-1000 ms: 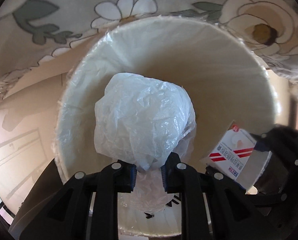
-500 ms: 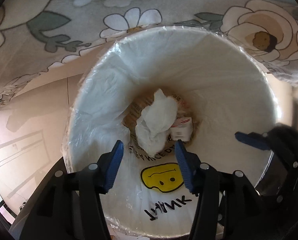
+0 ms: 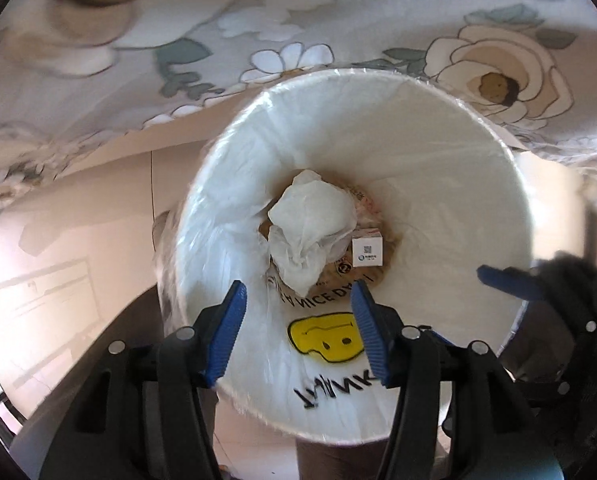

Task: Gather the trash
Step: 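Raise both tools from the wastebasket back toward the items on the bed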

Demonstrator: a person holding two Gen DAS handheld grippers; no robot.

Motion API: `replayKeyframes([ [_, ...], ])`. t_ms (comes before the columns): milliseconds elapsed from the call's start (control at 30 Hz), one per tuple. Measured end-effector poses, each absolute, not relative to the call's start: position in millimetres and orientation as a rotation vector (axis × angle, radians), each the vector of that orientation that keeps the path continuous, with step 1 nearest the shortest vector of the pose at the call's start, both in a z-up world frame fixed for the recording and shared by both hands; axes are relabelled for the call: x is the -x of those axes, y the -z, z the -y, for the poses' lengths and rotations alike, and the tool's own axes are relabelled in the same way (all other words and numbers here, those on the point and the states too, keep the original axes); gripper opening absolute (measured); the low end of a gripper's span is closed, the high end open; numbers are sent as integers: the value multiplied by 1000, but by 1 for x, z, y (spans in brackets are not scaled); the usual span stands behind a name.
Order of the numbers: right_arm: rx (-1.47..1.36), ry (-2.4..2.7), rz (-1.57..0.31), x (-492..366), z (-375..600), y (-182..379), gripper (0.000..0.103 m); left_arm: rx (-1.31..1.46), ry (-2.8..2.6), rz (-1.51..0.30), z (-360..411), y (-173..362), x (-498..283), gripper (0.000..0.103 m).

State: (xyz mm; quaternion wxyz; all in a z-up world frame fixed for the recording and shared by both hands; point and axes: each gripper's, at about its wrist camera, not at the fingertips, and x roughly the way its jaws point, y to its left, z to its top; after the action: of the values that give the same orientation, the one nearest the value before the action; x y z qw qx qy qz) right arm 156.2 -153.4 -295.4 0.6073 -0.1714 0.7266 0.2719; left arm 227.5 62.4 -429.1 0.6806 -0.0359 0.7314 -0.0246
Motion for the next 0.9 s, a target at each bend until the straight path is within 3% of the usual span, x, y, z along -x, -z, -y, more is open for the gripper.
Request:
replayKeyframes([
  [367,382,-628,-1591,-151,185,246,61,90,14,-1555,-57,360,-198,64],
  [633,465,-663,-1444,-141,197,189,68,95,52,-1435,-60,279,-182,76],
  [733,476,-670,-1406,-137,198,172,68,70,51,-1381,-58,252,-178,87],
  [900,504,-690,-1328,-129,198,138,69,2,51,-1332,-48,219,-173,90],
])
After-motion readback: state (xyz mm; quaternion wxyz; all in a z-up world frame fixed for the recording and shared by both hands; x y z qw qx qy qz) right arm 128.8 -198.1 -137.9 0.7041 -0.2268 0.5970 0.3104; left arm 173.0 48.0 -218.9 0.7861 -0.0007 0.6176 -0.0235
